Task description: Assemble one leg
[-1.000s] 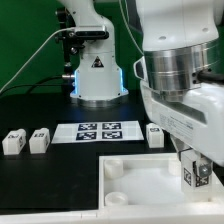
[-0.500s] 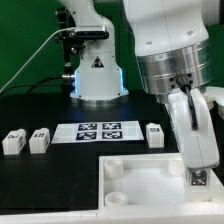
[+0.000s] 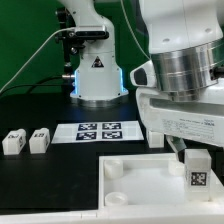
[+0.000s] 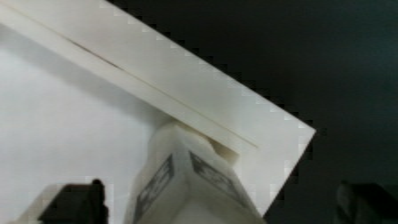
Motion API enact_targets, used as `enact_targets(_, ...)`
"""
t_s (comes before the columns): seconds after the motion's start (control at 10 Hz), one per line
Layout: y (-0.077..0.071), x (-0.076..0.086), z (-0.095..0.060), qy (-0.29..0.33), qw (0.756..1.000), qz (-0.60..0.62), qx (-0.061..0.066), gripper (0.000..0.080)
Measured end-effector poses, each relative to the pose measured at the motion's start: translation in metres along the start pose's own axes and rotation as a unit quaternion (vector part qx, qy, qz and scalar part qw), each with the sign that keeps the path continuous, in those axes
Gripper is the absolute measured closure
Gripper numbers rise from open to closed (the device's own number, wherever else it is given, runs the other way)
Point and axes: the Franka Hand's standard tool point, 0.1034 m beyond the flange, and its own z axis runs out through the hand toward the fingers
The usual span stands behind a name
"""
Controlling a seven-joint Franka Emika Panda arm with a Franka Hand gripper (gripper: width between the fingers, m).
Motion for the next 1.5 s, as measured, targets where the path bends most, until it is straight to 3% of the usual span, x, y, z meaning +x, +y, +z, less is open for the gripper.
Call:
enact_targets(0.2,0.0007,0.0013,-0.0002,0.001,0.995,-0.101,-0.001,0.015)
enact_targets(0.3,0.0008,0.0013,-0.0006,0.005,0.984,-0.178,-0.01,0.015)
enact_targets(0.6,-0.0044,-0.0009,-0.0057,0.009,0.914,-0.402,-0.047,0.015)
enact_targets(0.7,-0.0037,0.0008,-0.0054,0.01,0.907,-0.418,-0.046,0.015)
enact_targets(0.8,-0.0034,0.0009,-0.0053,0.011,0.919,-0.393,-0.045,0.015)
enact_targets(0.9,-0.0034,0.0011,-0.0053,0.011,0.918,-0.394,-0.045,0.0273)
enact_targets(1.0,-0.0035,0.0008,-0.0053,0.013,0.934,-0.354,-0.044,0.0408)
enact_targets(1.1,-0.0022,0.004,-0.006,0.016,0.949,-0.313,-0.044,0.0408)
enact_targets(1.2,-0.0011,0.0059,-0.0062,0.019,0.964,-0.262,-0.044,0.0492)
enact_targets(1.5,0.0008,0.0087,-0.0072,0.028,0.997,-0.06,-0.042,0.0493)
